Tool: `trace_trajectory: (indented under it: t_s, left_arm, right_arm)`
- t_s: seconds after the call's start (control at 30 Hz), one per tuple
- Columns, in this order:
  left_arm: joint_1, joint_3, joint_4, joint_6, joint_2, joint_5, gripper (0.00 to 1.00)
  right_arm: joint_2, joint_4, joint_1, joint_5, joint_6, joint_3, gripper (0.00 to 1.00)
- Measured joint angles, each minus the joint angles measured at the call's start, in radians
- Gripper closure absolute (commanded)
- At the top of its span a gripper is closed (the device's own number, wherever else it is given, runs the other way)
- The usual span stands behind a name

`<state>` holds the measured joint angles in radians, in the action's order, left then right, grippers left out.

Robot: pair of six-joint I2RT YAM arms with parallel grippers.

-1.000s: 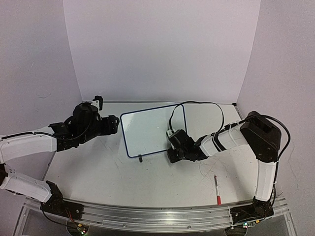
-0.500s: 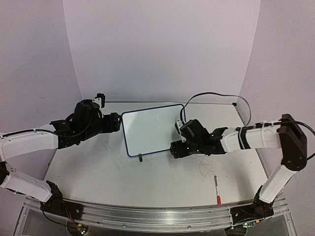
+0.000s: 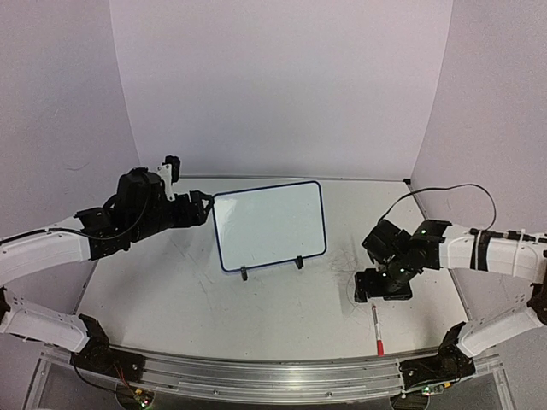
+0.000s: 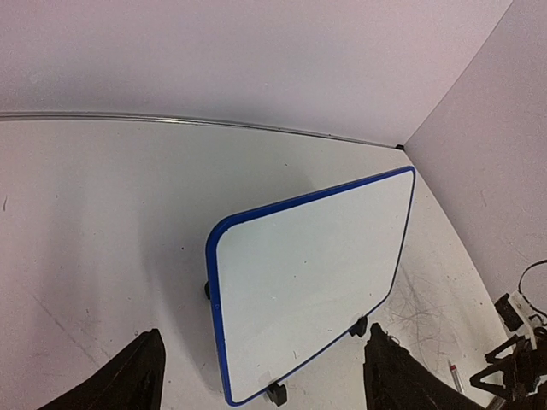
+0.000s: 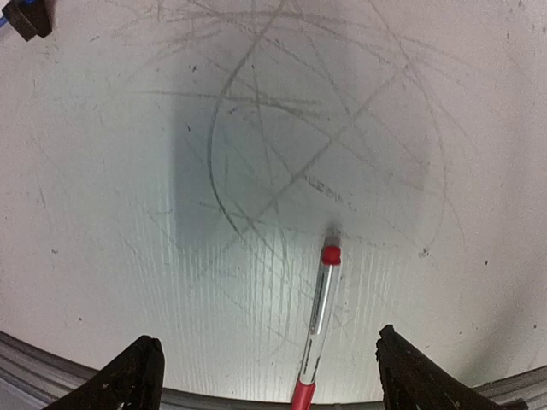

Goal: Write a sentence on the whiteboard
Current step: Move the whiteboard to the center of the board, then pick up the whiteboard marker from the corner of the board.

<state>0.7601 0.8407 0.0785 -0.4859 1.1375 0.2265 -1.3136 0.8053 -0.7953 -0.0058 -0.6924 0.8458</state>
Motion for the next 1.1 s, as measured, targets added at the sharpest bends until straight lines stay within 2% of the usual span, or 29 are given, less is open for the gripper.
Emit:
trace_trajectory:
  t_s: [0.2,0.4,0.53,0.63,0.77,0.83,0.97,1.1]
  left_arm:
    - [0.0,-0.066,0.0,0.0,-0.094,-0.048,0.17]
    - [0.0,-0.076,0.001,0.006,-0.12,-0.108,0.17]
    - [0.0,-0.095,0.01,-0.001,-0.15,-0.137,0.17]
    - [0.0,-0.106,0.016,-0.013,-0.166,-0.151,0.17]
    - [0.0,-0.11,0.026,-0.019,-0.17,-0.16,0.17]
    - [0.0,-0.11,0.029,-0.025,-0.17,-0.172,0.16]
    - [0.0,-0.11,0.028,-0.045,-0.165,-0.201,0.06]
    - [0.0,-0.109,0.023,-0.068,-0.141,-0.241,0.04]
  right_arm:
    - [0.052,0.063,0.071,-0.077,-0.024,-0.074,0.28]
    - [-0.06,0.034,0.071,-0.13,-0.006,-0.117,0.39]
    - [-0.136,-0.022,0.071,-0.149,0.01,-0.142,0.54]
    - [-0.162,-0.043,0.071,-0.153,0.018,-0.154,0.68]
    - [-0.163,-0.051,0.073,-0.16,0.021,-0.155,0.92]
    - [-0.16,-0.066,0.073,-0.167,0.018,-0.156,0.99]
    - [-0.118,-0.093,0.071,-0.165,0.011,-0.183,1.0]
    - [-0.029,-0.126,0.071,-0.113,0.008,-0.208,1.0]
